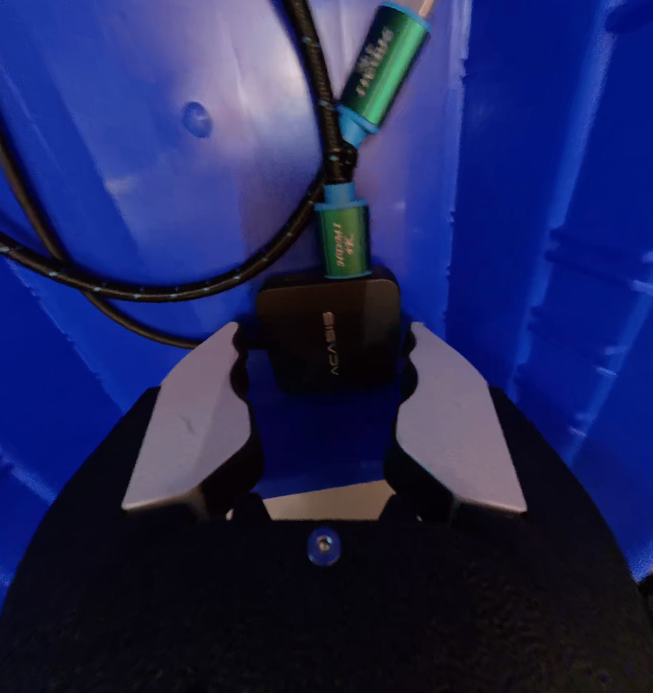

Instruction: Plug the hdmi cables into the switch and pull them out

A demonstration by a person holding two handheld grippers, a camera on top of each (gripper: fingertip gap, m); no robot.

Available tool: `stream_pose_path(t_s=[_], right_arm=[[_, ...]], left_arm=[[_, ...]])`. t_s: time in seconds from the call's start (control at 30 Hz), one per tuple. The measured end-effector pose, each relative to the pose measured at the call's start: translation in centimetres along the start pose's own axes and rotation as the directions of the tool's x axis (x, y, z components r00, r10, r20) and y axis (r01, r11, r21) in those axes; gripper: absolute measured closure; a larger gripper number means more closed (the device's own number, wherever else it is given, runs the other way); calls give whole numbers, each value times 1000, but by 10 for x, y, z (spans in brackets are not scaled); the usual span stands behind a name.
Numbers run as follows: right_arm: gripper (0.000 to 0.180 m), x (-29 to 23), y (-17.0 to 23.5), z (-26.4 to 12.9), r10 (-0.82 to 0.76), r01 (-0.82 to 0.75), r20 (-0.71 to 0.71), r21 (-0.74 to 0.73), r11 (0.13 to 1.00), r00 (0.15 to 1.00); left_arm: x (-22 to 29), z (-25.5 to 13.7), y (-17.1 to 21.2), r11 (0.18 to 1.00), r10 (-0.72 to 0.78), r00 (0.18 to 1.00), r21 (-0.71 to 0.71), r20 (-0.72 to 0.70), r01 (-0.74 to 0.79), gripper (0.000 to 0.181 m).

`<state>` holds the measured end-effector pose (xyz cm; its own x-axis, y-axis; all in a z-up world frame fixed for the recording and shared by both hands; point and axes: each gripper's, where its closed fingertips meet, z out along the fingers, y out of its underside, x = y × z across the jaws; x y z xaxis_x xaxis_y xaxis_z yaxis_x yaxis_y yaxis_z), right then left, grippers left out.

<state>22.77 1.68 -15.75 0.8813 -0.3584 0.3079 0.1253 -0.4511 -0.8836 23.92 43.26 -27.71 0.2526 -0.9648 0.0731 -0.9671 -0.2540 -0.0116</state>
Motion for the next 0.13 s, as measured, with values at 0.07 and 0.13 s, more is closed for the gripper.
stream_pose_path(t_s=[0.07,0.13], right_arm=[[113,-1,-3,-1,-11,11,0,4,1000,1000],[113,-3,-7,-1,-11,11,7,19,1000,1000]], left_arm=[[-4,-1,-1,1000,1,1000,7,6,-1,108],[-4,-1,-1,999,28,1000,16,4,-28,110]])
